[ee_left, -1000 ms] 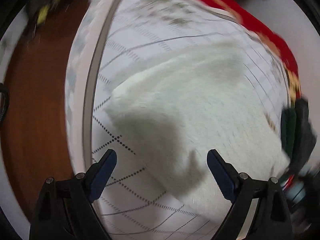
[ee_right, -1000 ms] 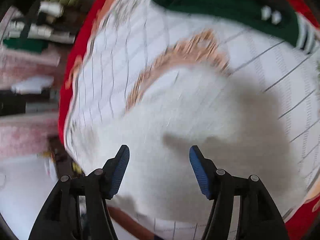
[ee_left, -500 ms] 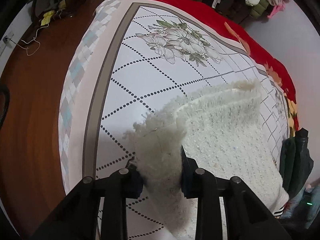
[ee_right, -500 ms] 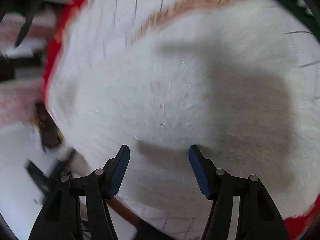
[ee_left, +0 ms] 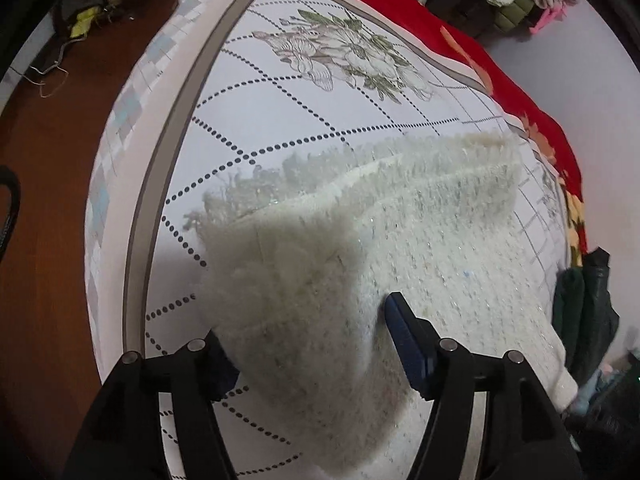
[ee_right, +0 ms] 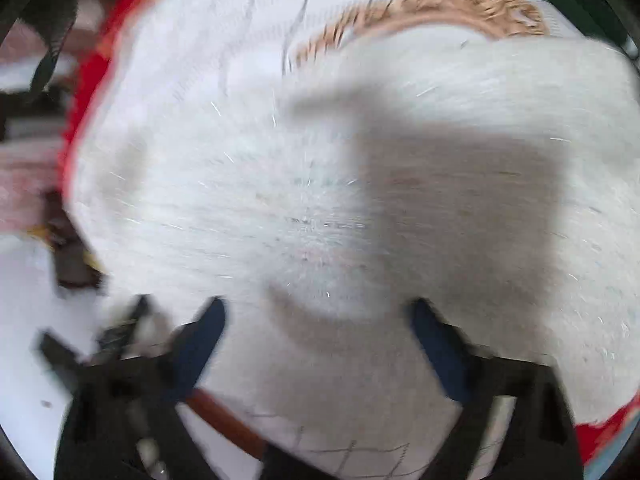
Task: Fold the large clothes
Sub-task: 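Grasp the cardigan edge with the left tool while the right tool grips the other edge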
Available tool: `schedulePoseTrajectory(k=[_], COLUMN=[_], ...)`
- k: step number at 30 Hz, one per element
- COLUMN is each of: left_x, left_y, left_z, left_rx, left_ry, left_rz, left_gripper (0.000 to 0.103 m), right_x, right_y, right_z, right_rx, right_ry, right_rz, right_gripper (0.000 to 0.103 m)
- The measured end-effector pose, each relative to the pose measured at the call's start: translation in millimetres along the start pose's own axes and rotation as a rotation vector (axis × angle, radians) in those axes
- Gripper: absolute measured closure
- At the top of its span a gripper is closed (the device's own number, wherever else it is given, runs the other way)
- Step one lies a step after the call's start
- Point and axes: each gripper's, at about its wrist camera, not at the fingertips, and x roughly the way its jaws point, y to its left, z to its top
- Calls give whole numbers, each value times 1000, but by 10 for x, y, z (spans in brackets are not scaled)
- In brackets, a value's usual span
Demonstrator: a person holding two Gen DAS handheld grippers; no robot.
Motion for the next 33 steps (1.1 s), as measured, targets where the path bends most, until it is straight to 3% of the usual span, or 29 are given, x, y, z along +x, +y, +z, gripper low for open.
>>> schedulePoseTrajectory(k=[1,2,4,6,7,10,13,14,16,17,18,21,24,27,30,33], left_x=[7,15,50,75,89,104,85,36,-86,-169,-296,-660,-694,-337,77,287], left_y=[-18,-37,-37,-46,-60,-65,-80,-91,-149,-221,-325,-658,-737,-566,-283,-145], left_z=[-2,-5,-15,-22,-19,-4,9,6,-3,-8,-23,-48,47,197,205,128], left_rx=[-2,-2,-2,9,14,28,34,39,69,102,146,263,263,200,115,75], left_ry=[-6,-12,-18,-23,-23,-24,-20,-34,-78,-98,-134,-225,-233,-165,-59,21], left_rz=[10,21,34,45,50,55,56,58,65,58,49,-81,-197,-249,-222,-267], left_gripper=[40,40,39,38,37,37,38,49,81,82,83,83,83,83,78,60], right_x=[-37,-31,68,339,515,933,1074,1094,1088,1083,1074,1111,1257,1361,1302,1185], right_y=[-106,-179,-350,-493,-571,-757,-824,-827,-831,-848,-918,-1173,-1483,-1731,-1960,-2018], right_z=[-30,-42,-45,-5,19,89,90,69,19,-4,-50,-155,-269,-353,-447,-434], right_rx=[13,26,42,19,30,58,40,11,-31,-42,-36,31,104,163,163,135], right_ry=[0,9,24,43,68,85,86,90,92,91,85,83,84,85,72,25], right_rz=[34,52,80,-30,-45,-18,-11,-17,-21,-15,14,112,212,265,254,186], right_gripper=[89,98,98,98,103,103,103,103,103,103,103,103,103,103,99,99])
